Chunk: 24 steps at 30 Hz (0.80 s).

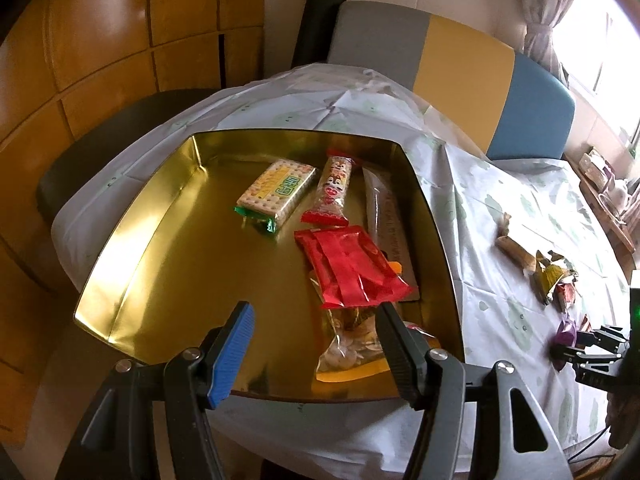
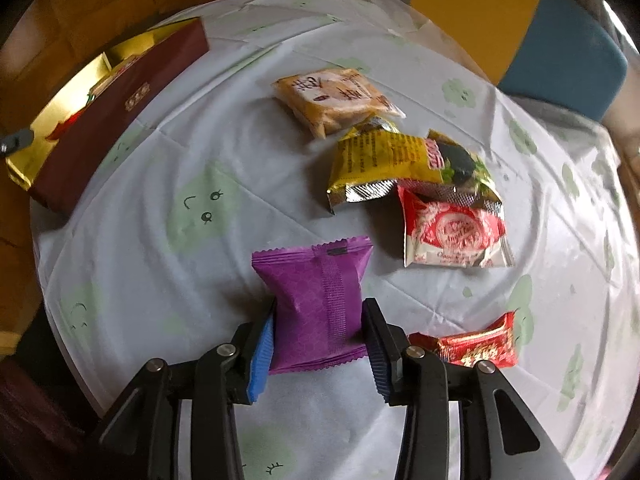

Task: Organize snacks
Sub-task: 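Lift the purple pouch with the right gripper toward the gold tin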

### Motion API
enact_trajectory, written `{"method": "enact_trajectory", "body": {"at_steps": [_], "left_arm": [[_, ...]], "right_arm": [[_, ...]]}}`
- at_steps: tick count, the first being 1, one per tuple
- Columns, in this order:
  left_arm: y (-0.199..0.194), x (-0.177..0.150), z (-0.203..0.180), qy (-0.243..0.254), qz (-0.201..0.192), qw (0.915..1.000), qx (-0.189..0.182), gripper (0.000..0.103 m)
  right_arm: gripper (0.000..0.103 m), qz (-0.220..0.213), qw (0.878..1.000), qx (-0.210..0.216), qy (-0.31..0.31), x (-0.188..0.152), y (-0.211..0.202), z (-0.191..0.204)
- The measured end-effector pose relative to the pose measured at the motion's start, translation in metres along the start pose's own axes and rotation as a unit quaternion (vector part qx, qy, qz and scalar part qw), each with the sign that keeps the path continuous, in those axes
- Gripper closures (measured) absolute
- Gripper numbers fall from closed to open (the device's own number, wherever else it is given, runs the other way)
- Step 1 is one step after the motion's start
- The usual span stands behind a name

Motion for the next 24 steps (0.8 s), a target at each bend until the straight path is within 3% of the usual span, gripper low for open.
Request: {"method": "enact_trajectory", "body": {"at_steps": [24], "left_arm": [[0.004, -0.008, -0.005, 0.01, 0.009, 0.9999, -0.006, 0.039]], "right_arm": [[0.059, -0.013, 0.999, -0.029, -0.035, -0.003, -0.004, 0.012]]}}
Point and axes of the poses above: each gripper's, at about its wrist camera, not at the fingertips, and y roughly the way its jaws point, z to its left, x to its top, the point moved 8 cm from there along y, roughly the way its jaws point, and after that the axes turned 4 degrees about y, right-handed, at the moved point
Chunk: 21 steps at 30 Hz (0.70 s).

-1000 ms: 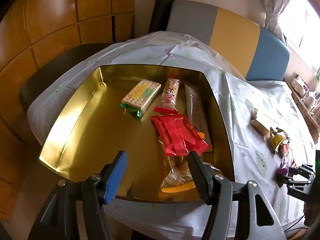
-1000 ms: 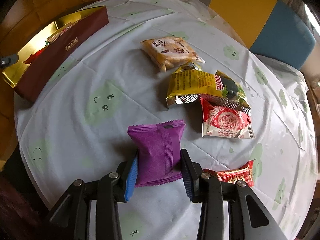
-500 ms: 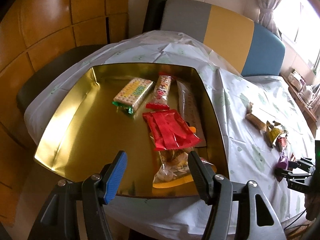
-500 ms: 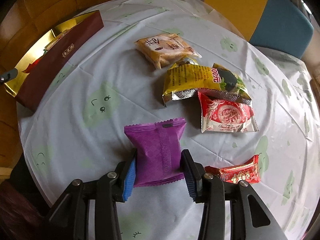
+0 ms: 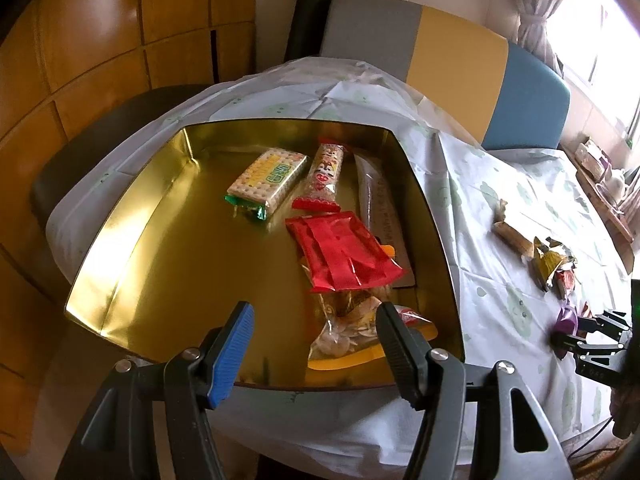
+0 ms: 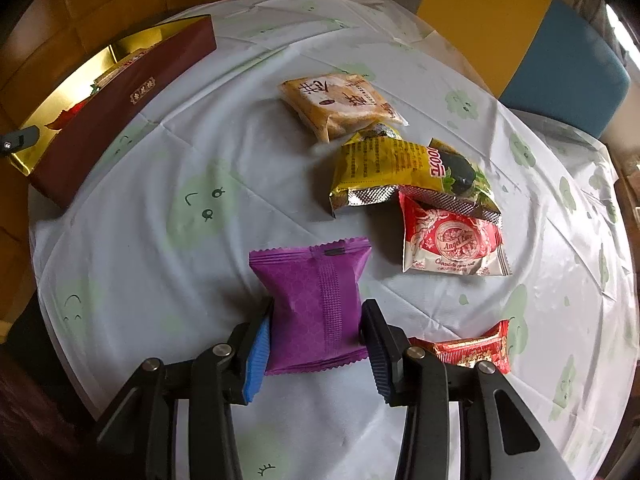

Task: Organize snacks
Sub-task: 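Lift the purple pouch with the right gripper toward the gold tin, then lower the purple pouch into the gold tin and open the right gripper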

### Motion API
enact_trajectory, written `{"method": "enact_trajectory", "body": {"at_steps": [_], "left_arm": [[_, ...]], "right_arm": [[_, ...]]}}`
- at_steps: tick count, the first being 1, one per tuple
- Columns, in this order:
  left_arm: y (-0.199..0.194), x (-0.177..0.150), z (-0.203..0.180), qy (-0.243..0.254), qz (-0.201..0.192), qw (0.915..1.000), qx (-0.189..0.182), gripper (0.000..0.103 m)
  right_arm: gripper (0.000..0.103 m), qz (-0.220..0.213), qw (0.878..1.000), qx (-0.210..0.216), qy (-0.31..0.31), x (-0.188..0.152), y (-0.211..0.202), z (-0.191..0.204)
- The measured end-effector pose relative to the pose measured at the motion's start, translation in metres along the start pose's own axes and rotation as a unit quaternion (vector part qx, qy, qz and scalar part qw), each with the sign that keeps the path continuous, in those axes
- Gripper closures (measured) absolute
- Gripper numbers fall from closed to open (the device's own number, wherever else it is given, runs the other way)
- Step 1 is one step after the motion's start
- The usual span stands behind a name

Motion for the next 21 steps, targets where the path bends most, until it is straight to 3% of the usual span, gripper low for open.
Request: {"method": "enact_trajectory", "body": {"at_steps": [4, 7, 16, 21], "left_arm": [[-0.001, 0.001, 0.007, -0.01, -0.005, 0.9999, 0.0, 0.039], [-0.002, 0.003, 0.018, -0.022, -0.01, 0.9997, 0.004, 0.039], [-0.007, 0.004, 0.054, -0.062, -0.021, 0.9977, 0.018, 0.039], [-0.007, 0.002, 0.066, -0.074, -0.021, 0.9969, 0.019, 0.039]], "right_arm": [[0.062, 0.013, 1.0, -0.007, 0.003, 0.005, -0.006, 0.006], [0.062, -0.007, 1.0, 0.018, 0.007, 0.019, -0.022, 0.023], [0.062, -0.085, 0.985, 0.141, -0.045, 0.093, -0.078, 0.141], [0.061, -0.099, 0.979, 0.173, -0.052, 0.137, -0.078, 0.195]]}}
Point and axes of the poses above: each gripper's, at about its wrist camera, not at the fingertips, and y roughly the way its jaws point, z to its left, x to its top, the point moved 8 cm from there along y, roughly the way its jaws point, and after that the axes turned 4 degrees about y, right-handed, at the moved point
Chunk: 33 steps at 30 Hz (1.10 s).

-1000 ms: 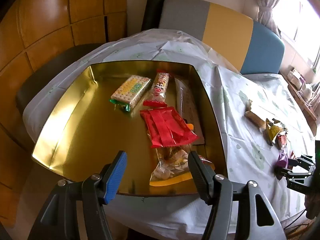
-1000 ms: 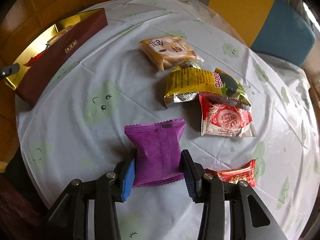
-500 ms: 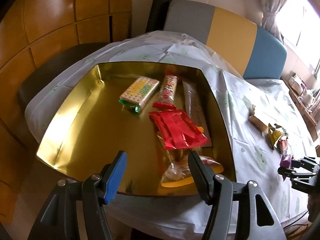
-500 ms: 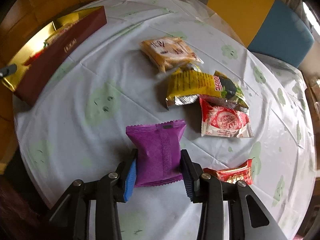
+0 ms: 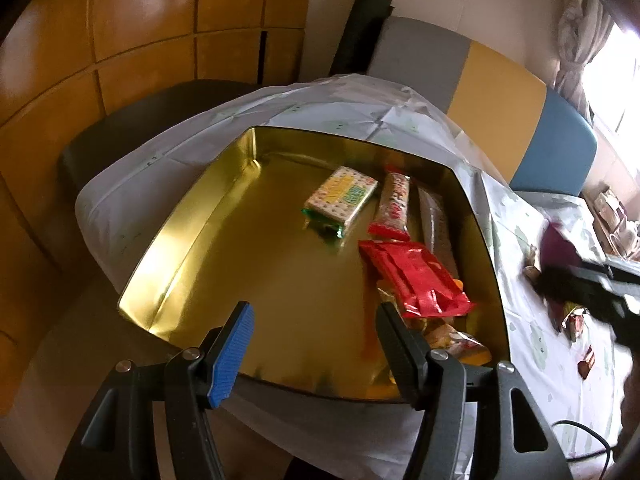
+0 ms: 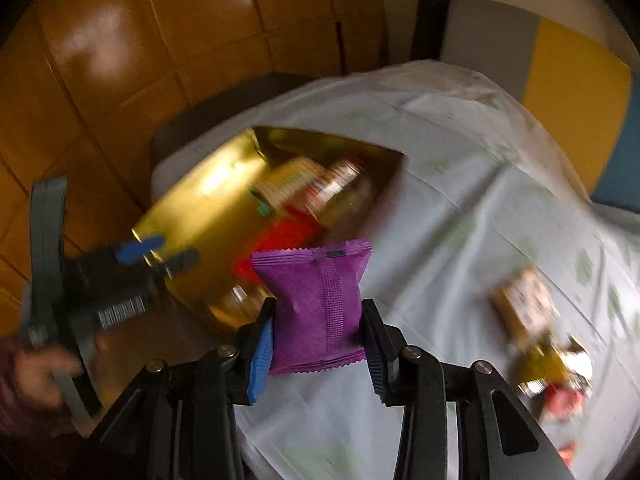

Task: Organize snacks
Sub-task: 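Lower the purple pouch into the gold tin and open the right gripper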

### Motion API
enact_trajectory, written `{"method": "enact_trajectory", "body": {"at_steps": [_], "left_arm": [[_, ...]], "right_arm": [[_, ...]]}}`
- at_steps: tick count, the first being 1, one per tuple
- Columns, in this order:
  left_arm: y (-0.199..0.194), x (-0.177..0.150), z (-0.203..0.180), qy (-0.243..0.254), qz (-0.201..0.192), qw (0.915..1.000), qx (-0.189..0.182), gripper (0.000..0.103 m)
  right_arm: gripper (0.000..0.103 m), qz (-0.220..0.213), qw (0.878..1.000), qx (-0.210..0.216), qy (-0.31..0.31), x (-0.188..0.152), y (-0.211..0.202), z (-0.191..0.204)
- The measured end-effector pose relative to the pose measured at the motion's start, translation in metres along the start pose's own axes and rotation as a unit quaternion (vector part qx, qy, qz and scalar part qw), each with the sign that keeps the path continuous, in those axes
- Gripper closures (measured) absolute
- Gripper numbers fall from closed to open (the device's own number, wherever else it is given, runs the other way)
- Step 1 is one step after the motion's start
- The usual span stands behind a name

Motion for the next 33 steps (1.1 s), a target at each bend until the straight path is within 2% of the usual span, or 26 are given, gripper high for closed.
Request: {"method": "enact_trajectory", "body": {"at_steps": [2, 6, 11, 17, 20, 27, 33], "left_arm": [[0.001, -0.001, 0.003, -0.004, 0.001, 1.0, -0.001, 0.039], [0.0, -0.003, 0.006, -0.004, 0.002, 1.0, -0.003, 0.039], [0.0, -0.004, 0.01, -0.008, 0.0, 1.0, 0.002, 0.039], [-0.003, -0.003, 0.001, 0.005, -0.002, 1.0, -0.002, 0.039], [-0.008, -0.002, -0.006, 0.017, -0.006, 0.9998, -0.003, 0.039], [-0.015, 0.0, -0.022, 0.038, -0.012, 0.9992, -0.006, 0.039], [-0.019, 0.0, -0.039, 0.058, -0.013, 0.9981, -0.012, 0.039]], "right_arm": [[0.058, -0.006, 1.0, -0.003, 0.008, 0.017, 0.016, 0.007], [0.037, -0.003, 1.0, -0.007, 0.028, 0.03, 0.04, 0.013], [0.036, 0.0, 0.999, -0.012, 0.033, 0.022, 0.046, 0.006], [0.035, -0.019, 0.999, -0.029, 0.024, -0.001, 0.017, -0.005], [0.03, -0.027, 0.999, -0.039, 0.025, -0.012, 0.004, -0.013], [0.023, -0.023, 0.996, -0.081, 0.024, -0.04, -0.016, -0.044], [0.023, -0.017, 0.993, -0.113, 0.031, -0.062, -0.035, -0.077]]}}
Point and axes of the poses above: each gripper's, at about its wrist camera, not at the fingertips, and y roughly the way its jaws point, z to its left, x to its top, the point moved 8 cm from there along y, roughly the way its jaws point, and after that the axes turned 4 degrees about y, right-handed, at the moved point
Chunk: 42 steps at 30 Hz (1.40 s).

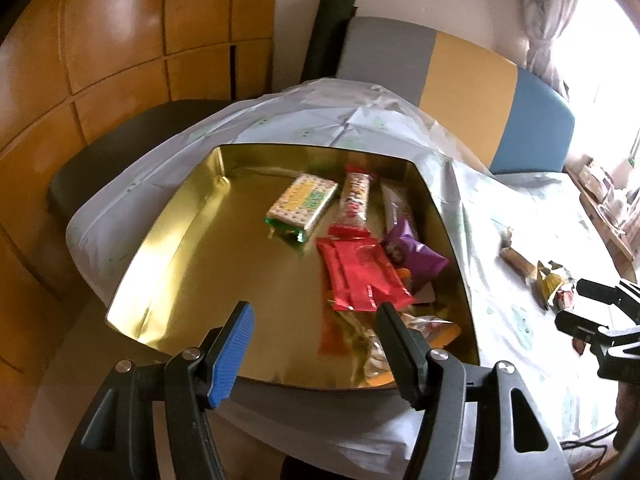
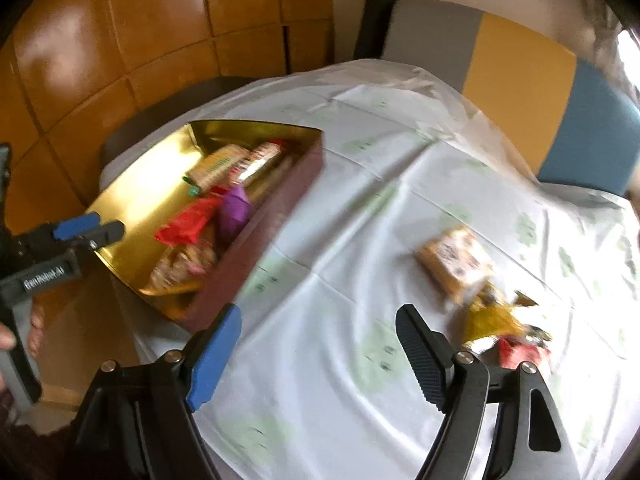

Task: Organize snacks
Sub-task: 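Lower the purple pouch into the gold tin and open the right gripper, then move the left gripper to the square pastry bag and grasp it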

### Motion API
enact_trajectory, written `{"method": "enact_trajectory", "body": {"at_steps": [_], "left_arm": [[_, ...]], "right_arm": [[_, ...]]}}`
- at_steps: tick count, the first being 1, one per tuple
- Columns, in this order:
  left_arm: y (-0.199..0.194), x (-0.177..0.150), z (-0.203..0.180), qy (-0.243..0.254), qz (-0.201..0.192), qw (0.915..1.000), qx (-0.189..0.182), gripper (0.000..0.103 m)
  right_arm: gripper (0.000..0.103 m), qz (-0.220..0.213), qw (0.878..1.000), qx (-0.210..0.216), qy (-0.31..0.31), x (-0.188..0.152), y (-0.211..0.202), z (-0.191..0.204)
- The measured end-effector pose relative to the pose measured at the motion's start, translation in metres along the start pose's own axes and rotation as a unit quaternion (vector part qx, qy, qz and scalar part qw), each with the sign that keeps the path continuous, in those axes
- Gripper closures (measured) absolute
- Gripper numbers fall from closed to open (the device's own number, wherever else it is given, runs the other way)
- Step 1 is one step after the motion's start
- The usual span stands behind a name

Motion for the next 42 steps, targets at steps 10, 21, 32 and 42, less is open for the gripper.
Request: {"method": "enact_trajectory", "body": {"at_steps": [10, 21, 32, 42], "left_arm": [[-0.001, 0.0, -0.022, 0.027, 0.003, 0.9996, -0.006, 0.039], [-0.001, 0.003, -0.057, 0.067, 0.01, 0.9974, -0.021, 0.039], [0.007, 0.019, -0.144, 0.147, 0.042, 0.9822, -0.109, 0.044], [0.058, 0.04, -0.238, 0.244, 0.075, 0.9579, -0.13, 0.044]], "right_arm": [[0.022, 0.005, 0.997, -0.069, 0.042, -0.024, -0.025, -0.09], [0.019, 0.002, 0.969, -0.143, 0.201, -0.069, -0.042, -0.226], [0.017, 0.016, 0.924, -0.161, 0.347, -0.091, -0.053, -0.284], [0.015, 0.001, 0.929, -0.144, 0.34, -0.083, -0.058, -0.274]]}}
Point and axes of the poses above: each gripper's, at about its wrist camera, not at the fingertips, and y roughly the way its jaws point, z to its left, x to its top, the point moved 8 cm from there along y, roughly the way its jaws point, and after that the axes turned 4 degrees about y, right-handed, at the moved point
